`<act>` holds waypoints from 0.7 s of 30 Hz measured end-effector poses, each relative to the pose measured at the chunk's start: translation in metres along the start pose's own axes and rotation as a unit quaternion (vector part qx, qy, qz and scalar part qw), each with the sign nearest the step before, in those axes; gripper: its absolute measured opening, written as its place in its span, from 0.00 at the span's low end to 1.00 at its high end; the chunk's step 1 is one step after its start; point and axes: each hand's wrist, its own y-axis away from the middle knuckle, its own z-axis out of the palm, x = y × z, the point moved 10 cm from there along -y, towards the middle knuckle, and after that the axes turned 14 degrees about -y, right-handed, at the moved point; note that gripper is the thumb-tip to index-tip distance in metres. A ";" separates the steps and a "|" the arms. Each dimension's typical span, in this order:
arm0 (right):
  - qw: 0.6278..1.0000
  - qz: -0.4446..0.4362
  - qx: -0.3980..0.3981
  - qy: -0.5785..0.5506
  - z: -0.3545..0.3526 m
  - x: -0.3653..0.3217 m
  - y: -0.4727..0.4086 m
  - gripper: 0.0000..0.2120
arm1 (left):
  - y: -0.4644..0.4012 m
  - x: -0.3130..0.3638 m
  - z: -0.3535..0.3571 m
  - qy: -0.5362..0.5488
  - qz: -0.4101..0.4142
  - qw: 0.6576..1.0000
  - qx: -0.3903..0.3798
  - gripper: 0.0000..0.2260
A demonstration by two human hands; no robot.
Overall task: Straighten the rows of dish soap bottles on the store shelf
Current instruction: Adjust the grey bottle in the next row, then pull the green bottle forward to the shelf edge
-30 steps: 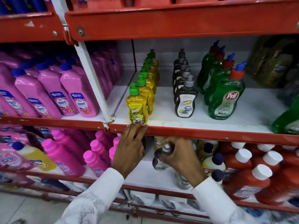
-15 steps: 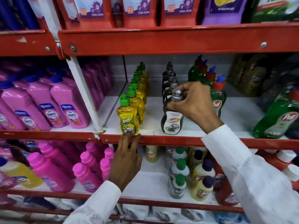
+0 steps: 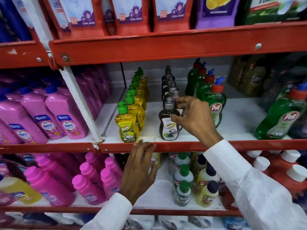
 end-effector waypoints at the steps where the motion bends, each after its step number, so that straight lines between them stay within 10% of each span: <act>1: 1.000 -0.001 0.010 -0.001 -0.007 0.005 0.006 0.28 | -0.002 0.016 0.001 0.007 0.030 0.999 0.012 0.23; 8: 0.976 -0.005 0.213 -0.036 -0.087 0.076 0.078 0.16 | -0.029 0.096 0.022 0.015 0.141 0.990 -0.009 0.23; 16: 0.925 0.078 0.373 0.007 -0.165 0.170 0.091 0.44 | -0.037 0.127 0.064 -0.027 0.161 0.982 -0.092 0.32; 21: 0.910 0.119 0.397 -0.006 -0.194 0.198 0.073 0.45 | -0.039 0.125 0.064 -0.015 0.150 0.983 -0.106 0.31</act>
